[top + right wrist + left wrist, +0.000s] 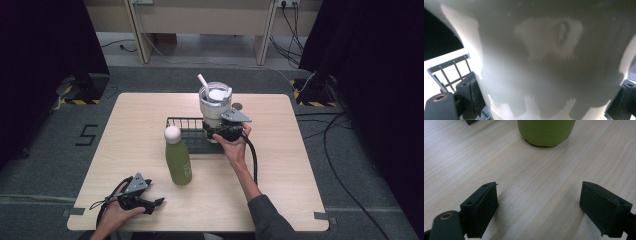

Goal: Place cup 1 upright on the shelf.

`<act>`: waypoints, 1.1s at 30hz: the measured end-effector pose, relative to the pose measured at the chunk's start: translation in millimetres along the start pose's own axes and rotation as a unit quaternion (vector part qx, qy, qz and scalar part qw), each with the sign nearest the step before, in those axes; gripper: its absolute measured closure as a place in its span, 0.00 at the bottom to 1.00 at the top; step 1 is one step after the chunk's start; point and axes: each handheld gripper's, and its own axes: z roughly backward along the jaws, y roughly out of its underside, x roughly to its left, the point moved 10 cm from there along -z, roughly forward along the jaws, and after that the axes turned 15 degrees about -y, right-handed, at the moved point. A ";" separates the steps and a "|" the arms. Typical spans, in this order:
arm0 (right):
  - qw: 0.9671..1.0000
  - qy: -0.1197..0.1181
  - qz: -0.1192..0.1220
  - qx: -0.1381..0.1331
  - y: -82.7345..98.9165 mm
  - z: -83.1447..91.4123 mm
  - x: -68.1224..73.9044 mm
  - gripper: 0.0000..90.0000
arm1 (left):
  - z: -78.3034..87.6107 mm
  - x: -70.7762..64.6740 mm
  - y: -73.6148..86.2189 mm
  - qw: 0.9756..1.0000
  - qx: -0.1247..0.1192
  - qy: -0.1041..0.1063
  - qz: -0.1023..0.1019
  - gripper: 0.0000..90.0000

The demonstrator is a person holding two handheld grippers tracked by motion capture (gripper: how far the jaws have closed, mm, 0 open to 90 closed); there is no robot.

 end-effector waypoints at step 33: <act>1.000 0.000 -0.002 0.008 12.9 0.6 1.3 0.11 | 0.1 0.1 0.2 1.000 0.000 -0.001 -0.002 0.16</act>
